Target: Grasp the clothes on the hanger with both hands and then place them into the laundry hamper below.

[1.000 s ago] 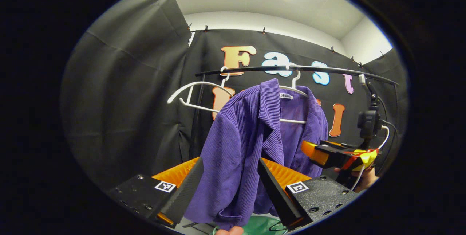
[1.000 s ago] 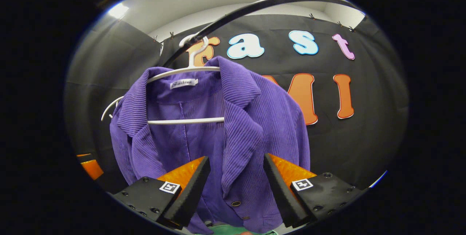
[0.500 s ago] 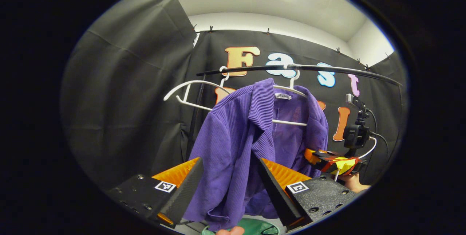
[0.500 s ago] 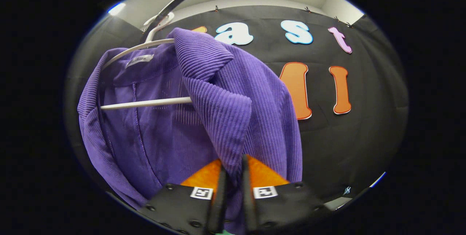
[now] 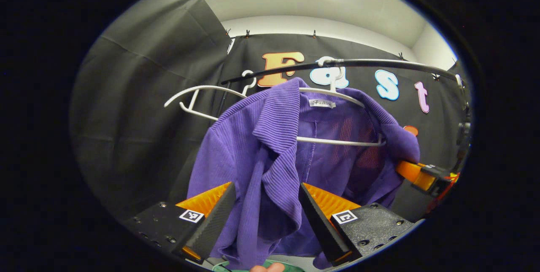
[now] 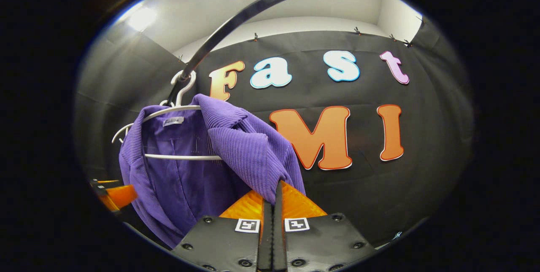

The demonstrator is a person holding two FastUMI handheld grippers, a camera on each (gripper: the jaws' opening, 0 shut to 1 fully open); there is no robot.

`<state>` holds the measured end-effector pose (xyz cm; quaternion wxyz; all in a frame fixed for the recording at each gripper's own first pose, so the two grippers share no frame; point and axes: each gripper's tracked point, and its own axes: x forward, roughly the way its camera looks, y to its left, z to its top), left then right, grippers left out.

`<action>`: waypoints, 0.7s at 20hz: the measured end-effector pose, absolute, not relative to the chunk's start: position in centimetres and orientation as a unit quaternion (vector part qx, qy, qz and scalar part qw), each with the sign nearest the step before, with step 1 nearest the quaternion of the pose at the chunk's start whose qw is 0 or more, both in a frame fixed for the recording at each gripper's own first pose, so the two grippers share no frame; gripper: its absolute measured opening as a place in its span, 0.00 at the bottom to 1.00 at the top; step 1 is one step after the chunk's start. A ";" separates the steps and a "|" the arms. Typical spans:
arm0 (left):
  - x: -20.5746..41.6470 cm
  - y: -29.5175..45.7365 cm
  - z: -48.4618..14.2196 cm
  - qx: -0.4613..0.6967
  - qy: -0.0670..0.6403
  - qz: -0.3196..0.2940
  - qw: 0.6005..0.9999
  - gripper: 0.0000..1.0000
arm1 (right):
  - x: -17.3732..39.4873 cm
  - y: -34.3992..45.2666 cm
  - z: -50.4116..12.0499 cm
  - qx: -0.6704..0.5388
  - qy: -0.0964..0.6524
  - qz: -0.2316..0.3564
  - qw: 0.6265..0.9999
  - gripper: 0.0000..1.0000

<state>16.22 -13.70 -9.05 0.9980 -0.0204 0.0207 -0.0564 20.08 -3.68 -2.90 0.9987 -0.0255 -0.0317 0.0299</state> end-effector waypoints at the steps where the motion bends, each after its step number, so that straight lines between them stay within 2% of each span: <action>1: 16.8 -14.3 -9.8 -0.024 0.027 -0.055 0.998 0.92 | 19.8 -3.8 -2.7 -0.027 -0.033 0.035 0.998 0.08; 2: 17.5 -14.5 -10.2 -0.023 0.023 -0.043 0.999 0.96 | 19.4 -3.9 -2.6 -0.026 -0.035 0.040 0.998 0.08; 3: 18.3 -14.3 -10.3 -0.015 0.013 -0.026 0.999 0.96 | 19.4 -4.0 -2.2 -0.025 -0.038 0.043 0.998 0.12; 4: 19.1 -13.8 -10.3 -0.001 0.004 -0.004 1.000 0.92 | 19.3 -4.0 -2.1 -0.024 -0.040 0.045 0.998 0.08; 5: 19.6 -13.5 -10.4 0.014 -0.003 0.009 1.000 0.96 | 19.1 -4.0 -2.0 -0.023 -0.041 0.047 0.998 0.08; 6: 20.0 -13.3 -10.6 0.025 -0.007 0.017 1.000 0.95 | 19.0 -4.0 -2.0 -0.023 -0.041 0.048 0.998 0.12; 7: 20.3 -13.1 -10.6 0.031 -0.010 0.019 0.999 0.95 | 18.9 -4.1 -1.9 -0.023 -0.040 0.049 0.998 0.08; 8: 20.4 -13.0 -10.7 0.033 -0.011 0.014 0.999 0.80 | 18.8 -4.1 -1.9 -0.024 -0.041 0.050 0.998 0.04; 9: 20.2 -12.8 -10.5 0.038 -0.013 0.009 0.999 0.66 | 18.7 -4.2 -1.8 -0.024 -0.042 0.050 0.998 0.08; 11: 19.4 -11.5 -10.6 0.065 -0.007 0.014 0.998 0.37 | 18.6 -4.1 -1.7 -0.026 -0.046 0.048 0.997 0.08; 13: 19.3 -11.3 -10.4 0.080 -0.001 -0.010 0.997 0.08 | 18.7 -4.3 -1.5 -0.030 -0.050 0.040 0.997 0.08; 14: 19.1 -10.7 -9.8 0.082 -0.004 -0.010 0.997 0.06 | 18.7 -4.8 -1.3 -0.033 -0.056 0.029 0.997 0.08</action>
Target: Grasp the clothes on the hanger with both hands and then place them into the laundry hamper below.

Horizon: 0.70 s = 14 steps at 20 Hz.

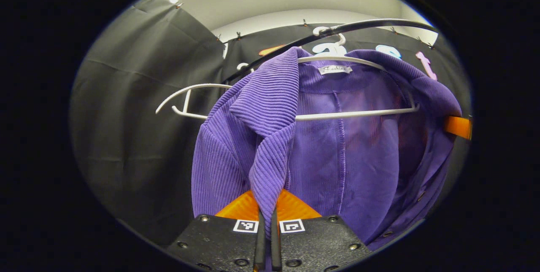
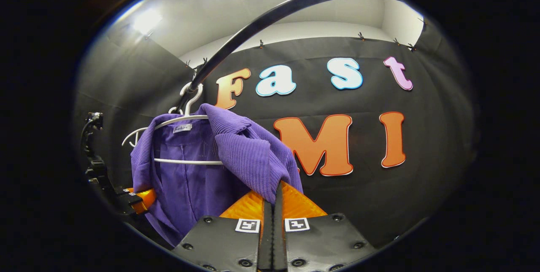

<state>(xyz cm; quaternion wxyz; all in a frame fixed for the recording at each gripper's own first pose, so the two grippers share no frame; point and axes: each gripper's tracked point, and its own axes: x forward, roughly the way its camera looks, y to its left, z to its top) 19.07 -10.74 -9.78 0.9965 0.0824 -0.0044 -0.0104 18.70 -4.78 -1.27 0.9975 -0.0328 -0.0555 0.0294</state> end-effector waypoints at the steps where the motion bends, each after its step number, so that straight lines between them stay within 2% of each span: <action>1: 18.9 -9.7 -8.9 0.083 -0.011 -0.005 0.996 0.05 | 18.5 -5.4 -0.8 -0.033 -0.063 0.015 0.997 0.08; 6: 19.4 -1.9 -2.3 0.093 -0.057 0.075 0.991 0.04 | 18.2 -8.7 2.6 -0.039 -0.102 -0.044 0.993 0.08; 7: 19.6 -0.6 -0.7 0.096 -0.070 0.087 0.989 0.04 | 18.3 -9.5 3.1 -0.049 -0.106 -0.055 0.992 0.03; 8: 20.0 0.6 0.8 0.097 -0.080 0.096 0.987 0.07 | 18.4 -10.2 3.3 -0.051 -0.105 -0.061 0.991 0.03; 9: 20.6 1.4 2.2 0.095 -0.089 0.102 0.986 0.07 | 18.7 -10.7 3.8 -0.049 -0.107 -0.064 0.991 0.08; 10: 21.2 2.0 3.5 0.090 -0.099 0.102 0.986 0.02 | 19.1 -11.0 3.9 -0.045 -0.105 -0.068 0.991 0.08; 14: 23.8 3.1 7.8 0.070 -0.116 0.095 0.986 0.06 | 21.9 -11.7 4.2 -0.023 -0.105 -0.074 0.991 0.08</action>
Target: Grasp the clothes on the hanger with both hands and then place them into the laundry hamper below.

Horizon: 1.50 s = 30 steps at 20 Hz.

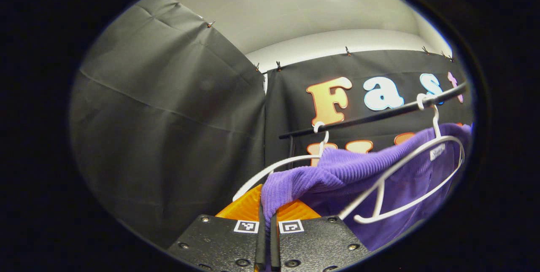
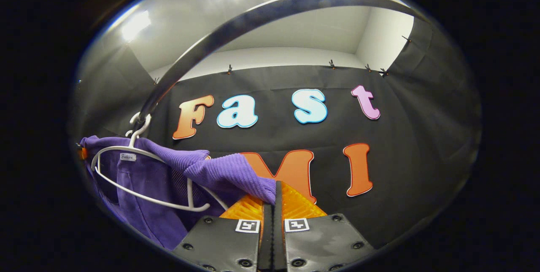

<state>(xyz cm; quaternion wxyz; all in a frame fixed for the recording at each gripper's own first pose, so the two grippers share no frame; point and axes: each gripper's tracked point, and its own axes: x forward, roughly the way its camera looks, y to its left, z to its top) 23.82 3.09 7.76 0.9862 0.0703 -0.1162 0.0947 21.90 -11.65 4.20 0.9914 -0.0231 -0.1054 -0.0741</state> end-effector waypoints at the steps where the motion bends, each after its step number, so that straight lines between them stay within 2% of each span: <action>1: 24.7 3.2 8.8 0.071 -0.124 0.090 0.986 0.04 | 22.6 -11.8 3.9 -0.017 -0.102 -0.074 0.992 0.08; 2: 25.4 3.1 9.4 0.076 -0.128 0.087 0.985 0.04 | 23.2 -12.0 3.8 -0.014 -0.101 -0.075 0.992 0.12; 3: 25.9 3.0 9.4 0.086 -0.130 0.084 0.984 0.06 | 23.8 -12.1 3.6 -0.016 -0.101 -0.075 0.992 0.08; 4: 26.5 2.9 9.4 0.096 -0.130 0.081 0.984 0.02 | 24.3 -12.3 3.5 -0.021 -0.101 -0.077 0.992 0.08; 6: 27.4 2.5 8.7 0.098 -0.121 0.070 0.985 0.04 | 25.3 -12.8 3.0 -0.028 -0.097 -0.077 0.992 0.08; 7: 27.7 2.4 7.9 0.090 -0.113 0.066 0.987 0.06 | 25.7 -13.1 2.5 -0.027 -0.092 -0.076 0.992 0.12; 8: 28.1 2.4 6.8 0.083 -0.099 0.062 0.990 0.04 | 26.5 -13.4 1.9 -0.027 -0.085 -0.078 0.993 0.04; 9: 28.6 2.5 5.4 0.075 -0.083 0.059 0.992 0.04 | 27.1 -13.7 1.2 -0.027 -0.077 -0.077 0.994 0.08; 10: 28.9 2.6 4.2 0.067 -0.069 0.059 0.994 0.04 | 27.9 -13.8 0.6 -0.026 -0.074 -0.078 0.994 0.04; 11: 28.8 2.9 3.3 0.064 -0.061 0.060 0.994 0.04 | 28.5 -13.8 0.4 -0.022 -0.073 -0.078 0.994 0.04; 12: 28.6 3.1 2.5 0.068 -0.058 0.062 0.994 0.04 | 28.5 -13.9 0.1 -0.021 -0.075 -0.080 0.994 0.08; 14: 28.1 3.2 1.3 0.086 -0.050 0.064 0.993 0.04 | 28.8 -14.2 -0.6 -0.030 -0.077 -0.083 0.993 0.08; 15: 28.0 3.2 0.6 0.092 -0.045 0.064 0.993 0.04 | 28.9 -14.2 -1.3 -0.031 -0.072 -0.082 0.994 0.04; 16: 27.7 3.3 0.0 0.096 -0.043 0.066 0.992 0.04 | 28.9 -14.4 -1.7 -0.031 -0.069 -0.082 0.994 0.08; 19: 25.8 3.7 -0.5 0.099 -0.045 0.069 0.992 0.02 | 27.7 -14.6 -2.5 -0.043 -0.067 -0.083 0.993 0.08; 30: 18.6 5.8 -1.5 0.137 -0.032 0.079 0.987 0.04 | 19.7 -13.0 -3.6 -0.071 -0.040 -0.061 0.995 0.08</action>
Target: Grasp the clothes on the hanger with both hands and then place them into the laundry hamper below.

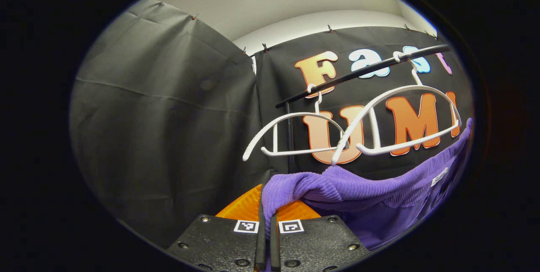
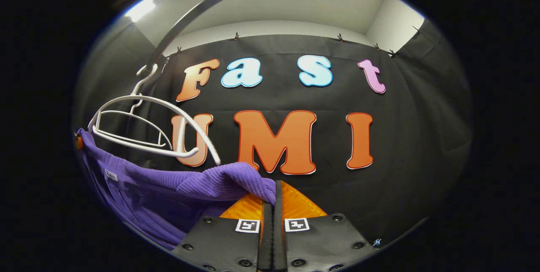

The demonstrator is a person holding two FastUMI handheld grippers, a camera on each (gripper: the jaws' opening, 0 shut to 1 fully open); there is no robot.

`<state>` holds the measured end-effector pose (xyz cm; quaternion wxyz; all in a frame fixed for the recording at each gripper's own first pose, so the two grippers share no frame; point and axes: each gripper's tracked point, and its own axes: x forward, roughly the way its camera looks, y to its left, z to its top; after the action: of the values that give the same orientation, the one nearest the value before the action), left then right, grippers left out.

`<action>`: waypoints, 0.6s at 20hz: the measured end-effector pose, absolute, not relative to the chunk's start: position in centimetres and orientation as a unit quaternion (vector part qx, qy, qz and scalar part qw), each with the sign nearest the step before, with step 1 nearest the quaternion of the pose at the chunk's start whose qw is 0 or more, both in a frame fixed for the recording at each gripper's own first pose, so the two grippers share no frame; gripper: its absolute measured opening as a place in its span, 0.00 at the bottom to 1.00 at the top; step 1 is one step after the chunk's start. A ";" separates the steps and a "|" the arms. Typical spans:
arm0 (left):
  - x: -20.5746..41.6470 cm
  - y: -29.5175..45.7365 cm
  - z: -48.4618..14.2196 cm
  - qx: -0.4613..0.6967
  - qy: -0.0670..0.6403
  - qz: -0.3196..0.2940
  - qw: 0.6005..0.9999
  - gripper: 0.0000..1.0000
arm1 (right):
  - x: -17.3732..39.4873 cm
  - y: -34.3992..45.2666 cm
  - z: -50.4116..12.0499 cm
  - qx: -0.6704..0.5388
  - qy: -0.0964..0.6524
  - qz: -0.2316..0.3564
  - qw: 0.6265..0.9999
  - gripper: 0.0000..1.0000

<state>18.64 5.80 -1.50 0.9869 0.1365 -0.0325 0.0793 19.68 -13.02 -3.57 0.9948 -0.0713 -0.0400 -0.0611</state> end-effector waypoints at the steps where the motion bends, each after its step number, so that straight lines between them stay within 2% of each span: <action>1: 18.2 5.8 -1.9 0.135 -0.027 0.079 0.987 0.04 | 18.7 -12.7 -3.7 -0.073 -0.036 -0.058 0.995 0.08; 7: 14.8 4.2 -3.7 0.120 -0.005 0.050 0.992 0.04 | 15.5 -9.9 -4.2 -0.079 -0.014 -0.029 0.996 0.08; 12: 12.7 -0.7 -8.2 0.104 0.040 -0.021 0.994 0.04 | 13.2 -5.3 -6.6 -0.069 0.019 0.021 0.997 0.08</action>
<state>12.69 -0.68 -8.25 0.9935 0.1041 0.0397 -0.0214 13.21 -5.29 -6.59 0.9972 -0.0686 0.0194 0.0207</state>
